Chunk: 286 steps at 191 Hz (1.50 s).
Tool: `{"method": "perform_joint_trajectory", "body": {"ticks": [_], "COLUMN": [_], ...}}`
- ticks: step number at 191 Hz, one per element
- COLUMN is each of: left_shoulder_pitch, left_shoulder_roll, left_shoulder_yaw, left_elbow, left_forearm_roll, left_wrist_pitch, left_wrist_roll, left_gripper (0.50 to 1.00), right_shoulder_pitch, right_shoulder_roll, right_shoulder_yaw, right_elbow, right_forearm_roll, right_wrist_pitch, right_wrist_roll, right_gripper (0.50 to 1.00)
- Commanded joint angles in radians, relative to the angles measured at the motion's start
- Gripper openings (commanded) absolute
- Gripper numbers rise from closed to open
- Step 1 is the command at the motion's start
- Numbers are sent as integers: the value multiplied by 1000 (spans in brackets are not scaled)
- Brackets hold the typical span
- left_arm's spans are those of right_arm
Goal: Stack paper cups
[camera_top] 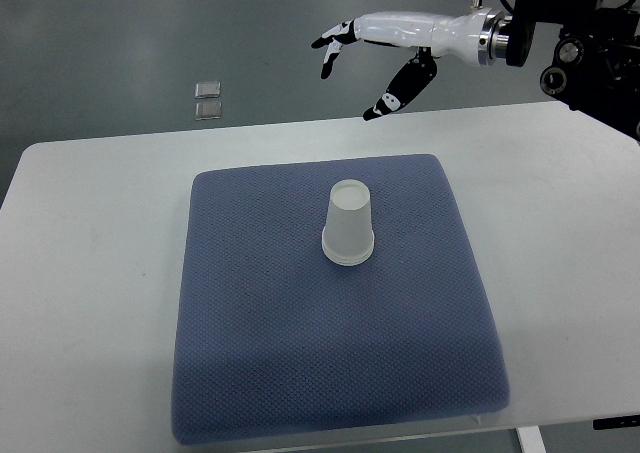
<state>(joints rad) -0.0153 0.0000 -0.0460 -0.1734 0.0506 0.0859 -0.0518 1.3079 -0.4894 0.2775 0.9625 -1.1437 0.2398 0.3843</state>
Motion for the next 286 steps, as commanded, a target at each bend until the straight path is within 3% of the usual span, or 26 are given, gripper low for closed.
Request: {"method": "perform_joint_trajectory", "body": {"ticks": [1, 36, 73, 118, 168, 209, 286], "left_shoulder_pitch": [0, 0, 0, 0, 0, 0, 0], "left_shoulder_roll": [0, 0, 0, 0, 0, 0, 0], "left_shoulder_yaw": [0, 0, 0, 0, 0, 0, 0], "left_elbow": [0, 0, 0, 0, 0, 0, 0], "left_forearm_roll": [0, 0, 0, 0, 0, 0, 0], "left_wrist_pitch": [0, 0, 0, 0, 0, 0, 0], "left_wrist_roll": [1, 0, 0, 0, 0, 0, 0], "left_gripper": [1000, 1000, 1000, 1000, 1000, 1000, 1000], "right_shoulder_pitch": [-2, -4, -41, -133, -249, -321, -337], "right_shoulder_roll": [2, 5, 20, 113, 158, 238, 245], "right_shoulder_yaw": [11, 12, 17, 46, 163, 174, 175], "right_elbow": [-68, -133, -183, -266, -286, -307, -324], "right_forearm_roll": [240, 762, 1197, 1476, 1487, 1336, 1329], "right_wrist_pitch": [-5, -31, -177, -309, -298, -304, -303], "right_wrist_roll": [-8, -8, -4, -1, -4, 8, 10], "right_gripper": [913, 913, 913, 913, 913, 913, 913]}}
